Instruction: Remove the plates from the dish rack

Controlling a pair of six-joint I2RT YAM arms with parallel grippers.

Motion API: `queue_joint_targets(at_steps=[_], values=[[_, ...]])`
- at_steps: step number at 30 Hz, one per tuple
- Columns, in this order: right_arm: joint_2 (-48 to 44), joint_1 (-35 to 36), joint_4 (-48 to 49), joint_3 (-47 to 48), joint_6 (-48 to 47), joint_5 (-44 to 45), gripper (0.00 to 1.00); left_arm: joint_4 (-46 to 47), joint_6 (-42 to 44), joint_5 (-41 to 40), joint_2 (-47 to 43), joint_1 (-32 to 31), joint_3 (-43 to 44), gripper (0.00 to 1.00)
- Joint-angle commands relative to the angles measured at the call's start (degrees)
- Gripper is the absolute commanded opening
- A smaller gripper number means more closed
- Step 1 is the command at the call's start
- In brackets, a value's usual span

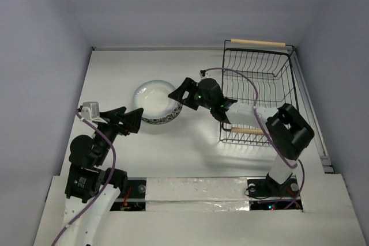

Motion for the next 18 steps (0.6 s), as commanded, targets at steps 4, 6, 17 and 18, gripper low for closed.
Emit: queue_joint_targets(at_steps=[4,6,17,18], values=[[-7.5,1.3,-4.6,1.3,-5.6,10.2,0.90,1.0,0.2,-0.5,-0.2,0.2,0.9,0.88],[-10.2,1.3,-6.0,2.8,-6.9,10.7,0.89,0.9,0.2,-0.8,0.0,0.2,0.9,0.91],[-40.5,2.4,-6.4,-4.6,-20.2,19.1,0.00,2.6,1.6,-0.4,1.7,0.2,2.7,0.97],[-43.9,2.4,-7.1,-5.3,-21.5,20.0,0.00,2.5,1.7,-0.5,2.1,0.2,3.2,0.97]])
